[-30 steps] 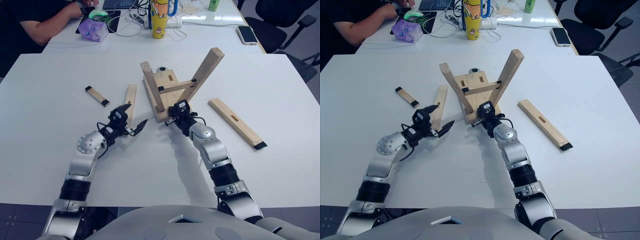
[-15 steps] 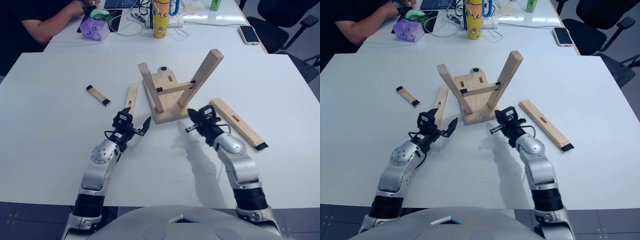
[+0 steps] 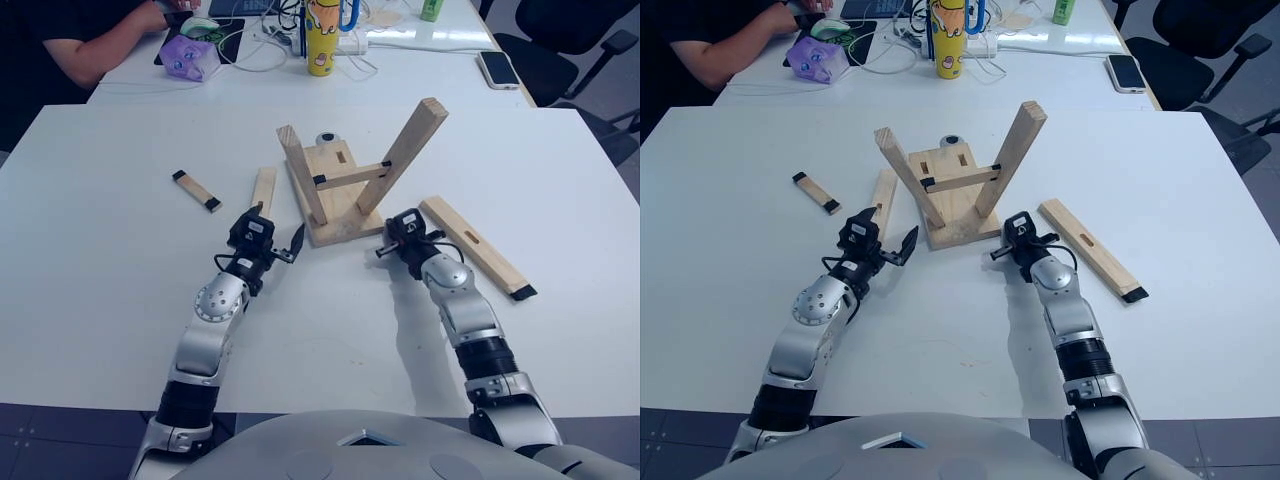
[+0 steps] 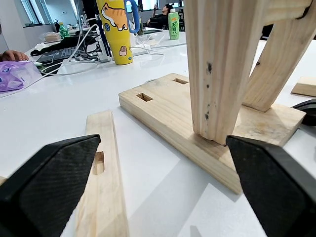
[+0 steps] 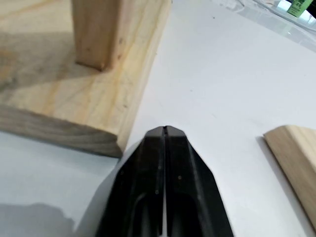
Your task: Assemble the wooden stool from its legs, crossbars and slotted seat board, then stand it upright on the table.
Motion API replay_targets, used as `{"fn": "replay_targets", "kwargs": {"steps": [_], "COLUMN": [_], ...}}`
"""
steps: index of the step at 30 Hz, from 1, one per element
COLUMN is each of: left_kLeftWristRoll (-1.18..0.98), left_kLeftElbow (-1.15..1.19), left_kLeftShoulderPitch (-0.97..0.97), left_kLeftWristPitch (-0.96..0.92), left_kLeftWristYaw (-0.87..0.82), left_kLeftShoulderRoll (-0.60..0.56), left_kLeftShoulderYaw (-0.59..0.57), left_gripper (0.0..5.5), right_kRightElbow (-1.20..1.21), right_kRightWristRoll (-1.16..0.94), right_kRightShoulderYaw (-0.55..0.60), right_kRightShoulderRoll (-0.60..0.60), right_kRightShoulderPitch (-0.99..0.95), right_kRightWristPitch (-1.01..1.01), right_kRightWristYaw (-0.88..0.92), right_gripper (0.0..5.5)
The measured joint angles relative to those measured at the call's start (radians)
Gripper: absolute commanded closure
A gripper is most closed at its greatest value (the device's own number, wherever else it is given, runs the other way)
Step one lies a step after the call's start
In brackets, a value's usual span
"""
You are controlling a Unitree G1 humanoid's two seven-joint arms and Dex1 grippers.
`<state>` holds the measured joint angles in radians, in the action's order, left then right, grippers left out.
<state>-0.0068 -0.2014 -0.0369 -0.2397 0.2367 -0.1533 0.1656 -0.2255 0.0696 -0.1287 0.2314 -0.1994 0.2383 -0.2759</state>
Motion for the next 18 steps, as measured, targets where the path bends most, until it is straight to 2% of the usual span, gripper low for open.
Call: {"fn": "replay_targets", "kwargs": {"steps": [12,18], "left_kLeftWristRoll": [0.001,0.08], "left_kLeftElbow": [0.048,0.125], "left_kLeftShoulderPitch": [0.005,0.054], "left_kLeftWristPitch": [0.001,-0.018], "left_kLeftWristYaw": [-0.009,-0.067], "left_kLeftShoulderRoll": [-0.007,-0.022], "left_kLeftShoulderYaw": [-0.034,-0.046], "left_gripper": [0.77,0.77], "right_kRightElbow": [0.05,0.063], "right_kRightWristRoll": [0.0,0.001], "right_kRightShoulderYaw": [-0.061,-0.071], "right_kRightShoulderRoll": [0.009,0.008], "right_kRightShoulderPitch": [0.061,0.068], "right_kRightWristPitch": [-0.062,-0.053], "right_kRightWristYaw": [-0.079,-0.077], "right_gripper": [5.5,5.5]}}
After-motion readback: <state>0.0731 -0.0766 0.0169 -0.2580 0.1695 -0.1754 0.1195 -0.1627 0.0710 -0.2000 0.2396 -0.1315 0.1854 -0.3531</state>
